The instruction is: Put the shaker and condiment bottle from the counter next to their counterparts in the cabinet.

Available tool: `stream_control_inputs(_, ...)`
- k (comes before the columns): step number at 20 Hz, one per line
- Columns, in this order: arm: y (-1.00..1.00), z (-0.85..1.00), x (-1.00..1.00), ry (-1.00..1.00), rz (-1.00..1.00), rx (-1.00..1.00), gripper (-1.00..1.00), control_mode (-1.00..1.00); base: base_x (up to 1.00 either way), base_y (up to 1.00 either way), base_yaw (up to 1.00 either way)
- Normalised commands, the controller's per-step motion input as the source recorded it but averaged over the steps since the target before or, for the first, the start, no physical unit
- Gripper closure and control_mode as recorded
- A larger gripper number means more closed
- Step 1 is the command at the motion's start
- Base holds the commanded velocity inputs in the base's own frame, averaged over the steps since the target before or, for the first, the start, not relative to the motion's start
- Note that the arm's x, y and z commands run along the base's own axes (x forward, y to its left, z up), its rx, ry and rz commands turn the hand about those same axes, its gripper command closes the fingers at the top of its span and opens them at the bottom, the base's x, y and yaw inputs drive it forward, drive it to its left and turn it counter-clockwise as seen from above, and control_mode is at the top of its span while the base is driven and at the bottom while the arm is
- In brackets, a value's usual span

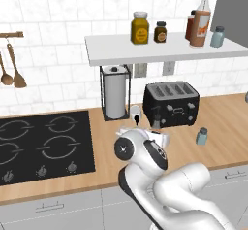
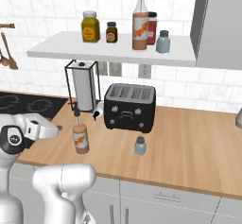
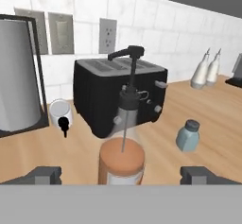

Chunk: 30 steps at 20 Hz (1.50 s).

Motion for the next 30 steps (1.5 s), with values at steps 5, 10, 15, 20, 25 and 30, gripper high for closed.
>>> stream_control_inputs(5, 0.0, -0.41, 0.26, -0.05, 0.0, -0.02, -1.0, -1.0, 0.0, 0.0, 0.0)
stream_control_inputs(10, 0.0, -0.27, 0.24, -0.01, 0.0, 0.0, -1.0, -1.0, 0.0, 0.0, 0.0)
stream_control_inputs(15, 0.0, -0.16, 0.31, -0.01, 0.0, 0.0, -1.0, -1.0, 0.0, 0.0, 0.0)
stream_control_inputs(20, -0.15, 0.02, 0.29, 0.0, 0.0, 0.02, -1.0, -1.0, 0.0, 0.0, 0.0)
stream_control_inputs(25, -0.71, 0.01, -0.02, -0.01, -0.01, 0.13, -1.0, -1.0, 0.0, 0.0, 0.0)
stream_control_inputs(30, -0.4, 0.0, -0.04, -0.04, -0.02, 0.05, -1.0, -1.0, 0.0, 0.0, 0.0)
